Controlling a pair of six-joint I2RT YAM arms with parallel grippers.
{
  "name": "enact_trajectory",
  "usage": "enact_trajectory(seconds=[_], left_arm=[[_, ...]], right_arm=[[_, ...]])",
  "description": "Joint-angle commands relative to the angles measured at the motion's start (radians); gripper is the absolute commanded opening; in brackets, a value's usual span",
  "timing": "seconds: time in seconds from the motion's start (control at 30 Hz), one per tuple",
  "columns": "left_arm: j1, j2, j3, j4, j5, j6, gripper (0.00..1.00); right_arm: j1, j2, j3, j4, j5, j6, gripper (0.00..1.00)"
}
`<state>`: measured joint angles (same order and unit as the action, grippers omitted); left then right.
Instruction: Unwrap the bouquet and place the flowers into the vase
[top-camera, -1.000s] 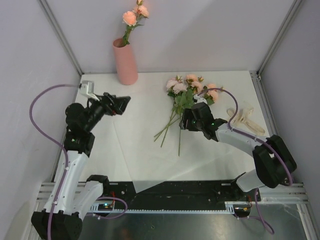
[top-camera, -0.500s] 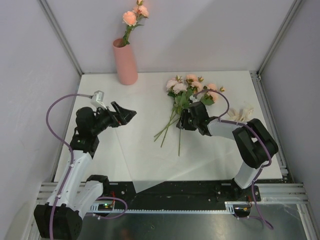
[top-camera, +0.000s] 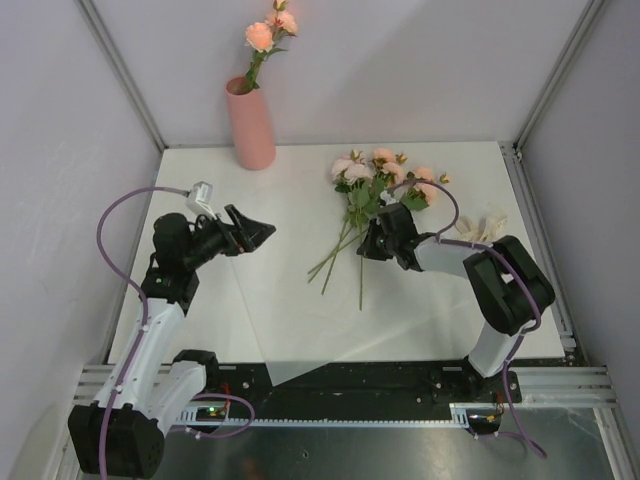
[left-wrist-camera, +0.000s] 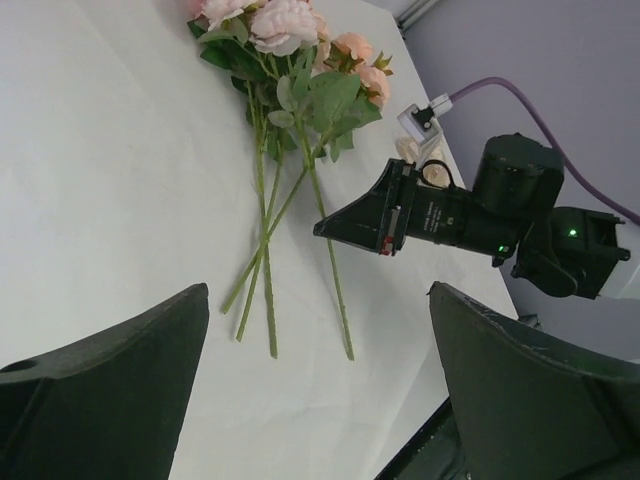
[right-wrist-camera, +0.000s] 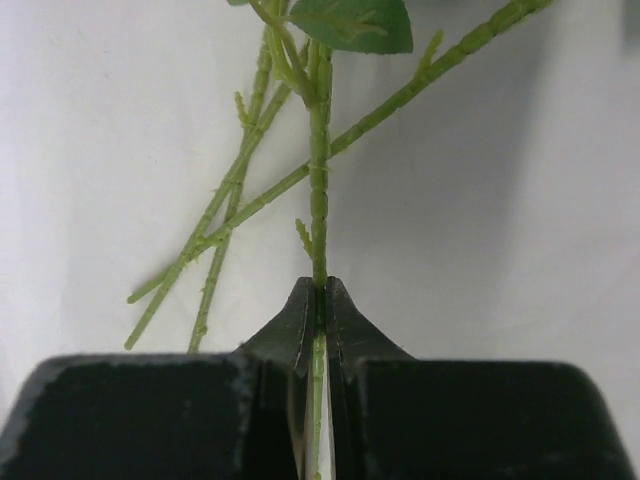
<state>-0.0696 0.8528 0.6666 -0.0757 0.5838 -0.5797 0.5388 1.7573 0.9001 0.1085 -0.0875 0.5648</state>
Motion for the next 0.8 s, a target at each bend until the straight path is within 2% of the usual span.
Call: enact_trajectory(seconds=[0.0,0.4,0.57,0.67,0.77], left_arm=[[0.006,0.004,0.027,0.003,0.044,0.020,0.94],[0.007,0.021,0.033,0.016,0.086,0.033,0.93],[-0.001,0.056,0.067,0.063,0.166,-0.009,0.87],[-0.027,0.087,0.100,0.086,0.172,-0.033,0.81],[-0.075,0.111,0.127,0.123,0.165,-0.045,0.79]], right_arm=[[-0.004,-0.133,0.035,0.012,0.054,-0.014,0.00],[0.022,-0.396,0.033,-0.021,0.137,-0.041,0.00],[0.070,-0.441,0.030,0.056,-0.029,-0.080,0.00],[0.121,-0.462,0.022,0.119,-0.125,-0.088,0.00],[0.175,-0.470,0.016,0.184,-0.194,-0.084,0.00]])
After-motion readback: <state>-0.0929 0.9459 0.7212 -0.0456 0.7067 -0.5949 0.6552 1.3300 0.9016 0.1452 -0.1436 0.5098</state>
